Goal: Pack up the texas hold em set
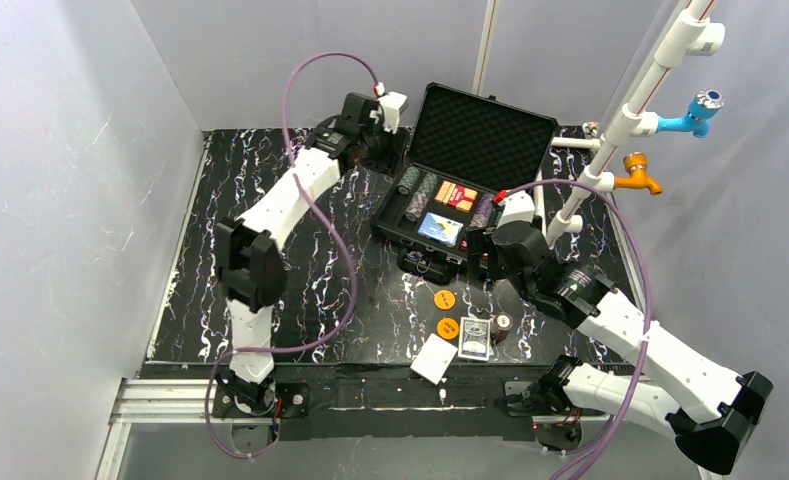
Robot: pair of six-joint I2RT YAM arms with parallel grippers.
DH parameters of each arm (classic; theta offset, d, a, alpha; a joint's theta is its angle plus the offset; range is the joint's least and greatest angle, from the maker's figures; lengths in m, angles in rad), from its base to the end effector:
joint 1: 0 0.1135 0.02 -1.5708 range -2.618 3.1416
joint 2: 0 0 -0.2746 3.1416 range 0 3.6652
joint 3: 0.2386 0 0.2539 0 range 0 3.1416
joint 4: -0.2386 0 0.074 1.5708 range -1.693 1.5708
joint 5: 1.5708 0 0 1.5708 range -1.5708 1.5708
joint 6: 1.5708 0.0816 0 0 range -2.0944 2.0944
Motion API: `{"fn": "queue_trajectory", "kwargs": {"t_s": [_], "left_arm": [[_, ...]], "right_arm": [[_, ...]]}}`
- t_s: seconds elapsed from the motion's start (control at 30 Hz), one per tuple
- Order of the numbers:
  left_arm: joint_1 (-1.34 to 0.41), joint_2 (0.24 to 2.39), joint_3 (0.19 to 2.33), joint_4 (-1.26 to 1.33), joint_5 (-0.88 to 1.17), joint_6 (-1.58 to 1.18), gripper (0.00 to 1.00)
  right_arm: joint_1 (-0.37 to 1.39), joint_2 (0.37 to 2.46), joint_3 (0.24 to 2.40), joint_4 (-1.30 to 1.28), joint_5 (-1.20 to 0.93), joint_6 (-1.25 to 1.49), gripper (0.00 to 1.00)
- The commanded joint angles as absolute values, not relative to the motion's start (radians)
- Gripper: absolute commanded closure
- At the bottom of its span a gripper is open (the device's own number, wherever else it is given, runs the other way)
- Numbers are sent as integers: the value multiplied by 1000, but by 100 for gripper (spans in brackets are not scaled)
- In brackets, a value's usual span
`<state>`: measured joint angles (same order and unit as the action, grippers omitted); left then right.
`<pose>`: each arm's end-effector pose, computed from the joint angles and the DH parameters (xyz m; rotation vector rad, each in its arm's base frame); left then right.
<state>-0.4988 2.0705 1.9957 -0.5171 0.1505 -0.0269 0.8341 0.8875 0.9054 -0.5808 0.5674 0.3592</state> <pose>0.4600 -0.2645 0.3096 0.5976 2.1092 -0.4627 0.1756 0.1283 0.3147 -0.1590 2.0342 0.1383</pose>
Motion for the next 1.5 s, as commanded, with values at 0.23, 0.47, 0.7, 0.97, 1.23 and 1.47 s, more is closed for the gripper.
{"fn": "queue_trajectory", "kwargs": {"t_s": [0.23, 0.47, 0.7, 0.97, 1.23, 1.47], "left_arm": [[-495, 1510, 1584, -477, -152, -11, 2], [-496, 1192, 1266, -435, -188, -5, 2], [-492, 938, 1022, -404, -269, -46, 2], [-493, 872, 921, -419, -348, -85, 2], [-493, 844, 870, -401, -321, -81, 2], [-492, 824, 862, -409, -317, -84, 2]], "right_arm": [[838, 951, 1010, -612, 534, 415, 2], [838, 974, 1021, -618, 509, 448, 2], [838, 995, 1021, -629, 495, 477, 2], [838, 1025, 1005, -665, 451, 525, 2], [838, 1047, 1006, -676, 443, 561, 2], [838, 1083, 1006, -666, 421, 571, 2]]}}
